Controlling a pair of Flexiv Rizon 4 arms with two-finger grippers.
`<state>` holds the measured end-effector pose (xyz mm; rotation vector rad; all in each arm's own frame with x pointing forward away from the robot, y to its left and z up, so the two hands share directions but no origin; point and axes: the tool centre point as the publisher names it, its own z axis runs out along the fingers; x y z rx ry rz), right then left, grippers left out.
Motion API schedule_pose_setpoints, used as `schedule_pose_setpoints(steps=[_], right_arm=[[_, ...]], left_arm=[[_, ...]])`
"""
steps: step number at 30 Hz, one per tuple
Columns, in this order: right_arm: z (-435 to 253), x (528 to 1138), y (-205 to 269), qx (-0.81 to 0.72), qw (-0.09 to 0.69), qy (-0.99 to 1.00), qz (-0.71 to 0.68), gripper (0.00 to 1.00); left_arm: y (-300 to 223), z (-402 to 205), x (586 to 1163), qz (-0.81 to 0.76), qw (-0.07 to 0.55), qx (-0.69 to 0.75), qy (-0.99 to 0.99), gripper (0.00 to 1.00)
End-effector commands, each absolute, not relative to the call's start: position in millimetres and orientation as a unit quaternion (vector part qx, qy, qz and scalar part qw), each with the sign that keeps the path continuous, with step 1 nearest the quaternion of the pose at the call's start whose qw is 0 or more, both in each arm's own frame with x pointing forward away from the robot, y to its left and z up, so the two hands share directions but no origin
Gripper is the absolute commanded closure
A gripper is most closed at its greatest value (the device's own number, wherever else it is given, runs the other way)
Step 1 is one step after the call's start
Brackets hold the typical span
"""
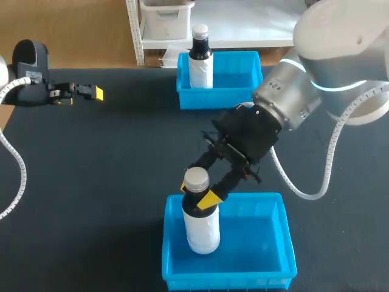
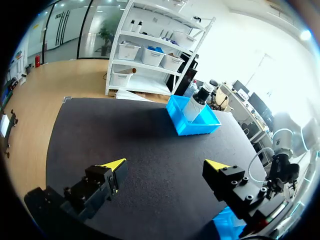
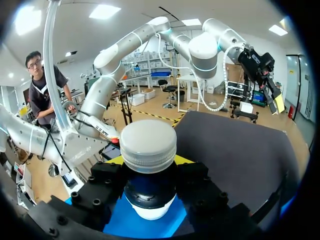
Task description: Pick up the bottle, and place it in the far bin if it is heavy, or in the near bin if it is light.
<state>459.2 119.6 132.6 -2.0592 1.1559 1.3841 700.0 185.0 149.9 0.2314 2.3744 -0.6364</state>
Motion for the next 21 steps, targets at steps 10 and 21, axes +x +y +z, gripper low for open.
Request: schedule_pose_setpoints(steps=[10, 21], right_arm=[[122.0, 467.0, 114.9, -0.733, 0.189, 0.416, 0.503, 0.0], [127.2, 490.7, 59.3, -0.737, 0.161, 0.448, 0.479, 0.0]], left_arm=[[185.0, 149.9, 700.0, -0.243, 0.33, 0.088, 0.908, 0.0], [185.0, 149.9, 700.0, -0.243, 0.33, 0.088, 0.908, 0.0]])
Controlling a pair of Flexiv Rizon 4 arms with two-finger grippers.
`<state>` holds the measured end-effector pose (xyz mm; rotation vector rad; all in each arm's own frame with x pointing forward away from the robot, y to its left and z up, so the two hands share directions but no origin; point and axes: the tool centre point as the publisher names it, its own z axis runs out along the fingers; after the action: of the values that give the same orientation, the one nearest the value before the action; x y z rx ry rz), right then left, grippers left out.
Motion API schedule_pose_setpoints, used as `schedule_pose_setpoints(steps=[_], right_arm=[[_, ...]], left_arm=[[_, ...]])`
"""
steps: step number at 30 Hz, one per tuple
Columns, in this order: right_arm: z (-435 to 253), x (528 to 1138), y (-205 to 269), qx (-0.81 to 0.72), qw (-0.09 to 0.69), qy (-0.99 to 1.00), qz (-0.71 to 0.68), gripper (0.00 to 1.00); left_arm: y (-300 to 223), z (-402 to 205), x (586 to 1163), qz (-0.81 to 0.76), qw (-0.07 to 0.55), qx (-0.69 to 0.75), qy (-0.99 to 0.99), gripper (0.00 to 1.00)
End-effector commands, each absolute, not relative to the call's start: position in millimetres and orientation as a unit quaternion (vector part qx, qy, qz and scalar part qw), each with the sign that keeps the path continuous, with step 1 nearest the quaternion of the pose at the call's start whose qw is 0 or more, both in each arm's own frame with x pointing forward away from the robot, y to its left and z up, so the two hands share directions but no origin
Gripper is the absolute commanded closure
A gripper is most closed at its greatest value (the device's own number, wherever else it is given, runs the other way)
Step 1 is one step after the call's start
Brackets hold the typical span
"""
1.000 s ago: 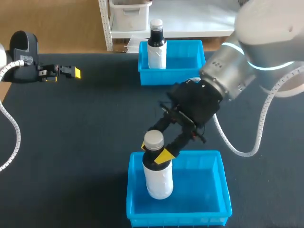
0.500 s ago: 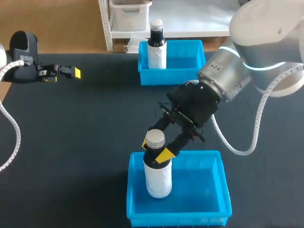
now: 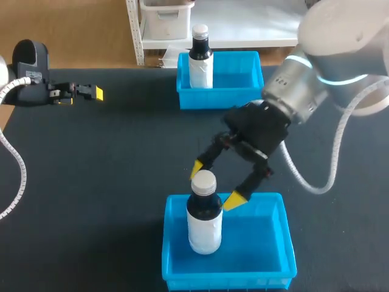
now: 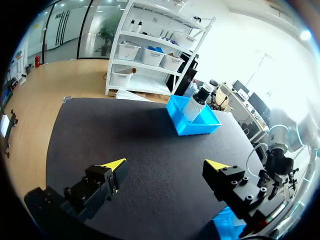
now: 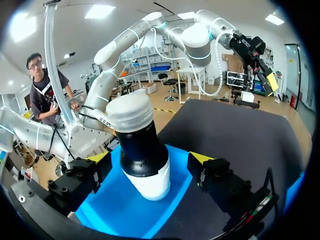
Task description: Pick up the bottle, and place it in the far bin if it is heavy, or in the near bin if it is light.
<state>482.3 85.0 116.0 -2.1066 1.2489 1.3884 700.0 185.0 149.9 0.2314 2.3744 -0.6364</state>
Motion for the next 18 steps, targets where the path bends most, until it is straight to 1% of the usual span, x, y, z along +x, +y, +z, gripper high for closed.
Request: schedule_pose_setpoints(steps=[1, 7, 18], right_arm=[[128.3, 495.3, 50.4, -0.735, 0.159, 0.458, 0.474, 0.0], [126.2, 532.5, 9.2, -0.651, 0.167, 0.569, 0.474, 0.0], [115.9, 599.1, -21.6, -0.521, 0.211, 0.713, 0.418, 0.0]], left_arm=[[185.0, 149.9, 700.0, -0.243, 0.33, 0.088, 0.908, 0.0], [185.0, 149.9, 700.0, -0.243, 0.33, 0.088, 0.908, 0.0], [185.0, 149.9, 700.0, -0.243, 0.33, 0.088, 0.908, 0.0]])
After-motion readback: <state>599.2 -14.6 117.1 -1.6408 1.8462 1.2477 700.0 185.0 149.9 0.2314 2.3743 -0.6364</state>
